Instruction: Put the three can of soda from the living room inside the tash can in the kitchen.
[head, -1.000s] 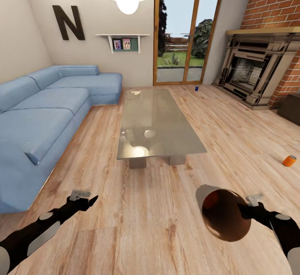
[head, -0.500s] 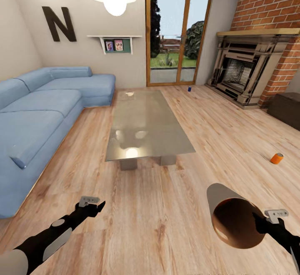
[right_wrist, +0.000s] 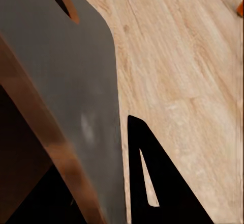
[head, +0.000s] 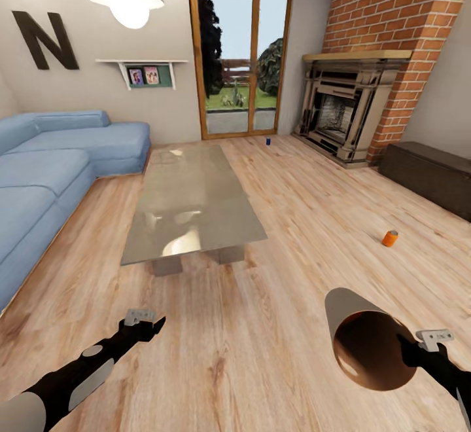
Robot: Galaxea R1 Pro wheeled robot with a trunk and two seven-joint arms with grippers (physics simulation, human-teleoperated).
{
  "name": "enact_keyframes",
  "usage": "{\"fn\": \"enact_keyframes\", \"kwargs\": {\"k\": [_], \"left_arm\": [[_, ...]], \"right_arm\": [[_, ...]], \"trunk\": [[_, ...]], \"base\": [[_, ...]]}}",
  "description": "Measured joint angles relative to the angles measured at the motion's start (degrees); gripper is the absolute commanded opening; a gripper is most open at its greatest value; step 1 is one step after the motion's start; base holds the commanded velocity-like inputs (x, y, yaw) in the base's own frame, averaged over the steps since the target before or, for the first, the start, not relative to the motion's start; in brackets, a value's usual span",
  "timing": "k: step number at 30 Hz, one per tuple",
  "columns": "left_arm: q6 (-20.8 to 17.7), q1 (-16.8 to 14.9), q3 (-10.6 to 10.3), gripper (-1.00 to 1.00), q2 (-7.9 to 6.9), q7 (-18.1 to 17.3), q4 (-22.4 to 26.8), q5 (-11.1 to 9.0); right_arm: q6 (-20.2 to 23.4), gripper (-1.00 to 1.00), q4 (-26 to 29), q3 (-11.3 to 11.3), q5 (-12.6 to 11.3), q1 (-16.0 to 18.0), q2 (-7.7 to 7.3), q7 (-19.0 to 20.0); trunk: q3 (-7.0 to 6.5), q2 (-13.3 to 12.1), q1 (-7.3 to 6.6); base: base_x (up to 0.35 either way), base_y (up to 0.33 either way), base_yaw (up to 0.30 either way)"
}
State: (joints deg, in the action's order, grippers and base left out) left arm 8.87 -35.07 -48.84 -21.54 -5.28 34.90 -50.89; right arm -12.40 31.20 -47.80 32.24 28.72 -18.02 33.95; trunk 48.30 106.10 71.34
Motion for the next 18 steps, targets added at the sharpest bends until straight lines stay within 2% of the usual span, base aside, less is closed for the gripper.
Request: {"fn": "enact_keyframes", "kwargs": {"k": [14, 18], "left_arm": [[0.0, 0.0, 0.0, 1.00, 0.07, 0.0, 0.0, 0.0], [0.1, 0.0, 0.0, 1.00, 0.14, 0.0, -1.6, 0.0]], "right_arm": [[0.0, -1.00, 0.0, -0.1, -0.1, 0.0, 0.00, 0.1], [0.0, -1.00, 0.0, -0.1, -0.1, 0.0, 0.00, 0.0]], "trunk": [[-0.71, 0.0, 0.00], [-0.91, 0.0, 0.00]], "base": [[0.251, -0.227, -0.223], [0.280, -0.194, -0.223]]}}
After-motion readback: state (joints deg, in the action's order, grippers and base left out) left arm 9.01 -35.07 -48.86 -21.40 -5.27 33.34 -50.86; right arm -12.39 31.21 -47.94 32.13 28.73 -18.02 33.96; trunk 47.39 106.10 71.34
